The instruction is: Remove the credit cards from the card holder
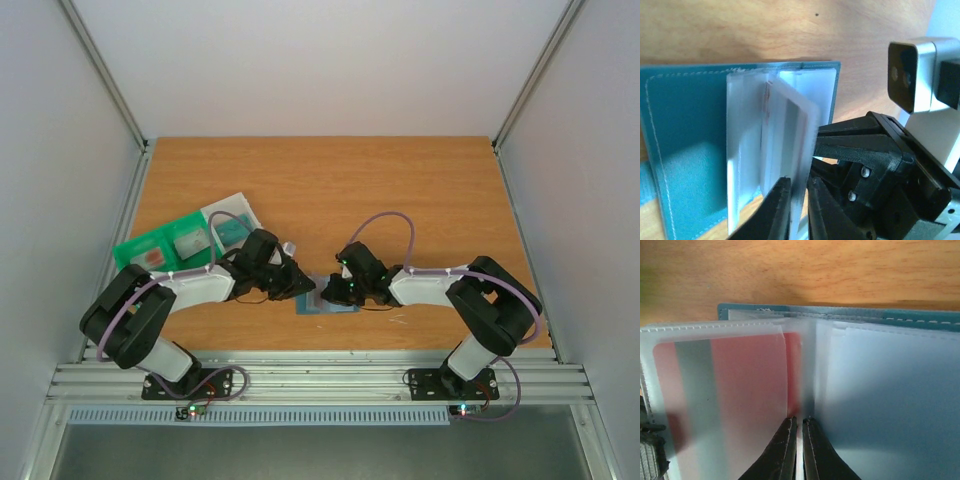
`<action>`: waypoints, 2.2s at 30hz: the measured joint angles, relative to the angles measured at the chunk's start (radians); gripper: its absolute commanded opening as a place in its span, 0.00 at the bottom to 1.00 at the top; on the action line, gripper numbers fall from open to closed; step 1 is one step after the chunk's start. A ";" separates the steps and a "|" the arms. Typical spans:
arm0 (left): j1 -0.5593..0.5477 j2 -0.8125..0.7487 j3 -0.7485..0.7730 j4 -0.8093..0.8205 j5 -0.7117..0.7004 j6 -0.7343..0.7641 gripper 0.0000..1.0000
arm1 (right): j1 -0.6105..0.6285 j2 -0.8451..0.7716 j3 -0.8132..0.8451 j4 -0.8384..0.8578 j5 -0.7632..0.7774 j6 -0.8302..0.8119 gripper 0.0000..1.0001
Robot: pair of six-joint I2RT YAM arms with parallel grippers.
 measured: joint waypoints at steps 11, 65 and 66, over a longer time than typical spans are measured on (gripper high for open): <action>0.000 0.001 0.000 0.045 0.029 -0.028 0.13 | -0.018 -0.016 -0.041 0.093 -0.058 0.030 0.19; -0.002 0.029 0.035 0.038 0.038 -0.021 0.19 | -0.020 -0.181 -0.041 -0.034 -0.130 -0.012 0.14; -0.002 0.029 0.035 0.038 0.038 -0.021 0.19 | -0.020 -0.181 -0.040 -0.037 -0.128 -0.012 0.14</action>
